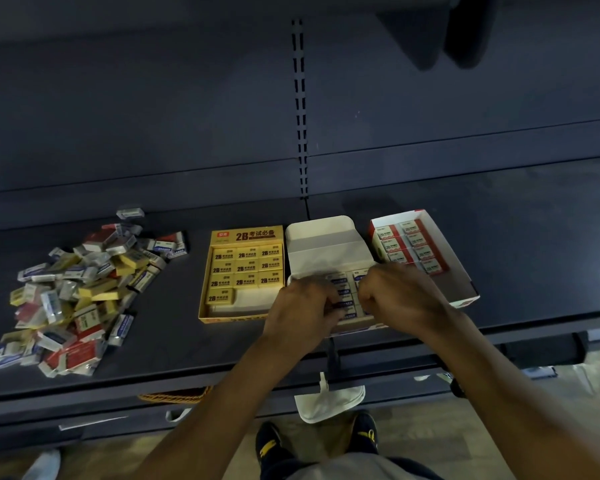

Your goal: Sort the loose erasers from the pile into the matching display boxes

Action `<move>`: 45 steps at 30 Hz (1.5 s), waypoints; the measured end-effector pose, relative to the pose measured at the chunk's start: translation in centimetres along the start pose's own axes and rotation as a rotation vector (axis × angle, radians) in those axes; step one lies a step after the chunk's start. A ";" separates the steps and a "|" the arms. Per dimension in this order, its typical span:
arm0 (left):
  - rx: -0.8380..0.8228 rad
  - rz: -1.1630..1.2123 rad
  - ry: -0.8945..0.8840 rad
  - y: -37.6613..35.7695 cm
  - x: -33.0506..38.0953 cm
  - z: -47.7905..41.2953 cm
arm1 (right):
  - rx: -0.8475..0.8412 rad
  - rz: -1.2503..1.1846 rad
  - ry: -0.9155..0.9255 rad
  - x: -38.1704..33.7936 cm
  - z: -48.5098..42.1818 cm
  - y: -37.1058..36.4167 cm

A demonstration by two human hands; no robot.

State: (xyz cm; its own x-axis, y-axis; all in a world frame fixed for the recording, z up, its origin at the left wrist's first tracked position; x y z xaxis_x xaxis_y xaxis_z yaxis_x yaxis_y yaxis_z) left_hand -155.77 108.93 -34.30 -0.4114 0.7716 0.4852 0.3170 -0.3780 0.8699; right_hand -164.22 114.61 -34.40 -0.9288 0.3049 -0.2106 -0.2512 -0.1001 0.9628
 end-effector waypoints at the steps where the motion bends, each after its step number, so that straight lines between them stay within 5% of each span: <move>1: 0.024 0.007 -0.017 0.5 0.0 0.1 | 0.024 -0.014 0.012 -0.3 -0.1 0.1; 12: 0.153 -0.128 0.028 4.0 -3.8 2.0 | 0.387 -0.100 0.109 -6.3 -1.7 1.4; 45: 0.382 -0.221 0.323 12.9 -20.7 16.8 | 0.178 -0.279 0.321 -26.1 -6.7 -6.0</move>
State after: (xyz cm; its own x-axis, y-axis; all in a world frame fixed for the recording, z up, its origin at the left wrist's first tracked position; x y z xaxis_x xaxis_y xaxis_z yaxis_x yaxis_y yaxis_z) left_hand -128.80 96.67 -34.61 -0.7259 0.5921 0.3499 0.4565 0.0341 0.8891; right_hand -140.30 100.90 -35.84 -0.8765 -0.0149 -0.4811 -0.4794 0.1172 0.8698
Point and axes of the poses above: each hand's wrist, its own z-axis away from the middle knuckle, its own y-axis out of the back of the hand, x = y × z, the point moved 9 cm from there along -z, towards the middle knuckle, and after that the axes turned 1 degree about x, right-handed, at the moved point
